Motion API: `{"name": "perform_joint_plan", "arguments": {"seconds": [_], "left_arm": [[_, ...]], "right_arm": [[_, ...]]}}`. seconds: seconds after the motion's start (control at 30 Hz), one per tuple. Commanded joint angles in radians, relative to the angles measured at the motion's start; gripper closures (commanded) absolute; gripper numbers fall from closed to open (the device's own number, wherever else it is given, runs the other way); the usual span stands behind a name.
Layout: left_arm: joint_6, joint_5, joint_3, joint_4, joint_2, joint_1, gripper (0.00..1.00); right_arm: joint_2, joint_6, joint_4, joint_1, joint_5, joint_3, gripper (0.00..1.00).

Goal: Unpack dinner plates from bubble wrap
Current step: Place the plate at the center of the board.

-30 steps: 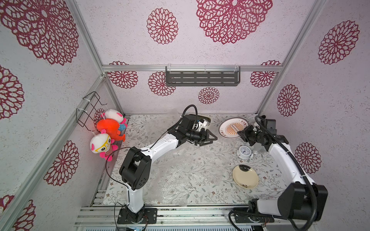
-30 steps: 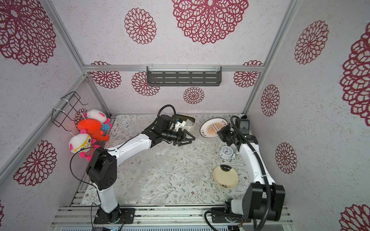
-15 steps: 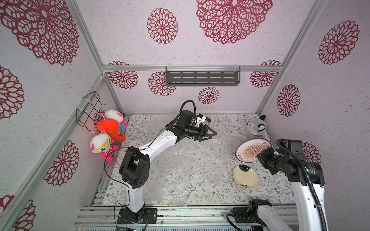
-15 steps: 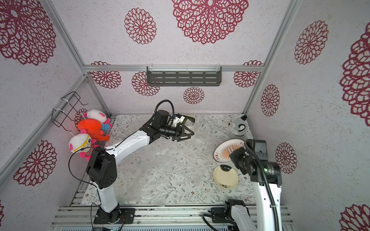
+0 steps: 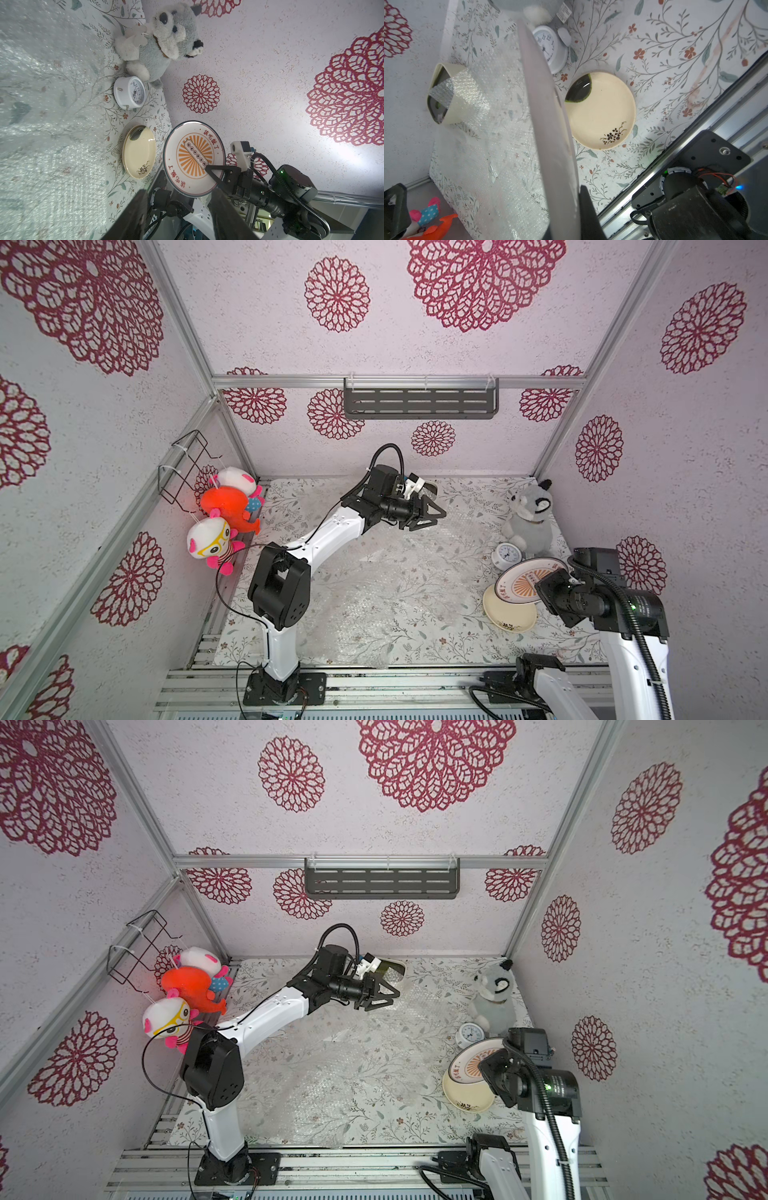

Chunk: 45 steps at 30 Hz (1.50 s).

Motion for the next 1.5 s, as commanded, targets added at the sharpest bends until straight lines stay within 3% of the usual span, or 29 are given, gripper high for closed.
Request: {"name": "perform_joint_plan", "arguments": {"seconds": [0.0,0.27,0.5,0.83,1.2,1.47], "left_arm": [[0.019,0.0,-0.04,-0.007,-0.024,0.016,0.47],[0.01,-0.014,-0.083,0.011,-0.038,0.024,0.47],[0.01,-0.033,-0.104,0.008,-0.036,0.023,0.47],[0.019,-0.06,-0.157,-0.015,-0.071,0.043,0.47],[0.034,-0.063,-0.229,-0.021,-0.118,0.068,0.48],[0.047,-0.069,-0.246,-0.035,-0.13,0.076,0.48]], "right_arm": [[0.001,0.027,0.033,-0.003,-0.081,0.0,1.0],[-0.008,-0.051,0.045,0.004,-0.329,-0.175,1.0],[-0.023,-0.068,0.156,0.079,-0.437,-0.292,1.0],[0.007,0.011,0.34,0.358,-0.384,-0.455,1.0],[0.039,0.023,0.504,0.364,-0.383,-0.638,1.0],[0.025,0.007,0.489,0.365,-0.375,-0.701,1.0]]}}
